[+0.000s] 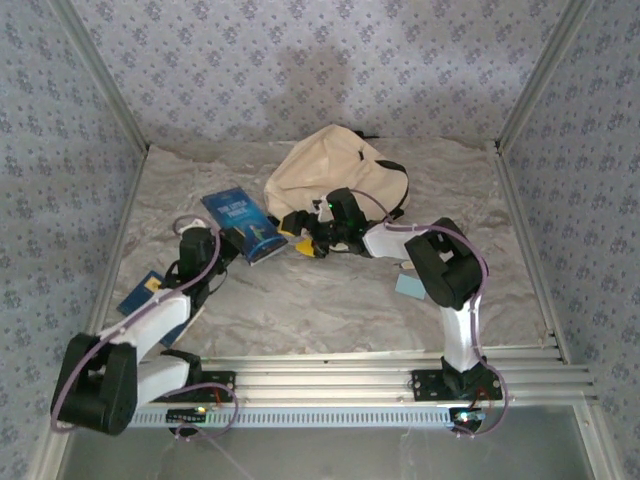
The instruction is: Pack the student bag
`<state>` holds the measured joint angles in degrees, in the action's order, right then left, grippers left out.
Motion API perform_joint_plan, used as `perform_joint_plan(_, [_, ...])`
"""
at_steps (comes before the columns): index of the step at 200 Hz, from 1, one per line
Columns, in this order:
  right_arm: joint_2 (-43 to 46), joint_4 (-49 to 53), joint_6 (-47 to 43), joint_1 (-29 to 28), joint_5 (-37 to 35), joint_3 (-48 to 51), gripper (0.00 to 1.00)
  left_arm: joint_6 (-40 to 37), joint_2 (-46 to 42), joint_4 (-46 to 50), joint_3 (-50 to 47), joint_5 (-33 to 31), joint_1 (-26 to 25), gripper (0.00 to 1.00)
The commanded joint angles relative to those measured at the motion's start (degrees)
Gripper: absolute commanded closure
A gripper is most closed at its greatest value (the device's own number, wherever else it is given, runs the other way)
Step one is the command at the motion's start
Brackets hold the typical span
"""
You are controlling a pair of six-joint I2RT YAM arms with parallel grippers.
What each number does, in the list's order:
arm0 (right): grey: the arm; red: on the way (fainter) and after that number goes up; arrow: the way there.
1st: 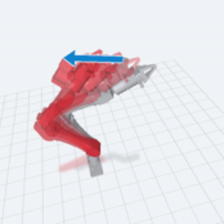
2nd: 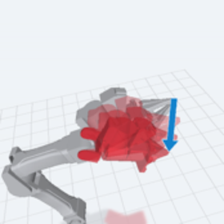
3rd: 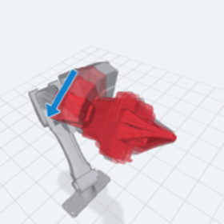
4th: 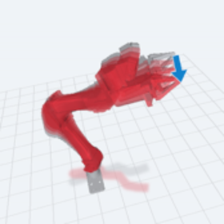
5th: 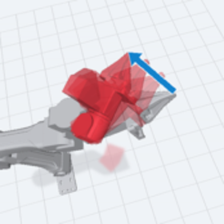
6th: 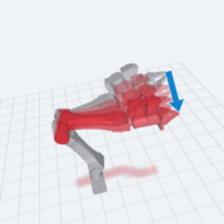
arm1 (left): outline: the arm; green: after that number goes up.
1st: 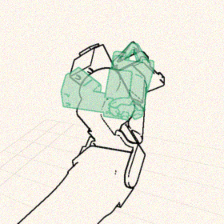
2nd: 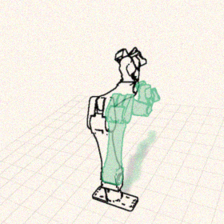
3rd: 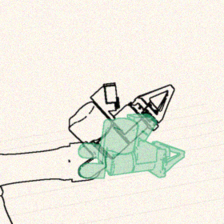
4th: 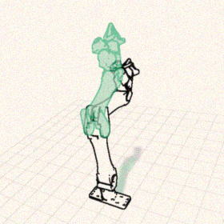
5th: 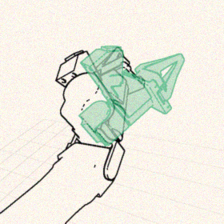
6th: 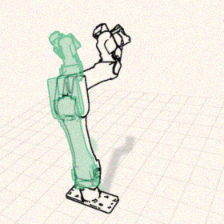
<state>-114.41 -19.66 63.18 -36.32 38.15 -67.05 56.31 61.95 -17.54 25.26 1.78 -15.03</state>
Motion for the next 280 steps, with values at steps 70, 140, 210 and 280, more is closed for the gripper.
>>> perform_joint_plan(70, [3.9,-18.3,15.5,-6.3,-6.9,3.1,0.00,6.7,-1.6,-6.4,5.6,-16.6,-4.2,1.00])
perform_joint_plan(140, [-1.7,-31.8,28.1,-9.3,-10.7,0.8,0.00,9.9,-2.6,-9.0,3.8,-22.4,-8.5,1.00])
perform_joint_plan(210, [-5.1,-38.7,30.4,-9.4,-12.4,-0.8,0.03,12.2,-3.0,-9.9,2.8,-23.0,-10.2,1.00])
perform_joint_plan(280, [-6.0,-41.2,30.4,-7.4,-13.2,-2.7,0.50,13.0,-3.5,-7.1,1.7,-24.1,-10.8,1.00])
